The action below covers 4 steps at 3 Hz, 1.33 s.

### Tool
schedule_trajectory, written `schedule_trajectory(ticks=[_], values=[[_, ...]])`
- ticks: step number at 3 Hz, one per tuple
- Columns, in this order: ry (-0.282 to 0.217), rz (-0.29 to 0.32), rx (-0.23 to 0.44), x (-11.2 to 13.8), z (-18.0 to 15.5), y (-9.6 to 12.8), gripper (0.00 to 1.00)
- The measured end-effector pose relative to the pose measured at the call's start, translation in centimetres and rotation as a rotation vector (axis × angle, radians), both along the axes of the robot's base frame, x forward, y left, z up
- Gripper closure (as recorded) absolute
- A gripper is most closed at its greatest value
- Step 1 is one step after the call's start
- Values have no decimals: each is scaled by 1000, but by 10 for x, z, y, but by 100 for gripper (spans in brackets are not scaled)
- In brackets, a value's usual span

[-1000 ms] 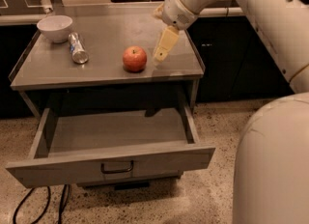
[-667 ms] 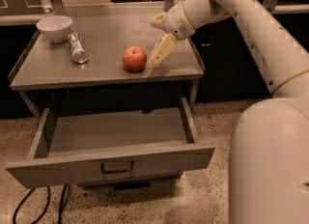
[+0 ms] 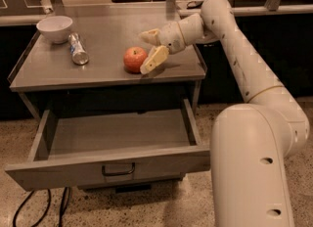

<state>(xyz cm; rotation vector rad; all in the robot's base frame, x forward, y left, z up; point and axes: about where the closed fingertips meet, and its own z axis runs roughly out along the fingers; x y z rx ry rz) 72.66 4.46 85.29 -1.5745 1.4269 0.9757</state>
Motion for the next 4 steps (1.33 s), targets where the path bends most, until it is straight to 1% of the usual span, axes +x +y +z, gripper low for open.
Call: schedule_trajectory(ticks=[1, 2, 3, 4], values=[[3, -5, -43, -1, -2, 2, 0], [5, 21, -10, -3, -5, 13, 0], [5, 23, -9, -3, -5, 13, 0], [5, 23, -9, -3, -5, 13, 17]])
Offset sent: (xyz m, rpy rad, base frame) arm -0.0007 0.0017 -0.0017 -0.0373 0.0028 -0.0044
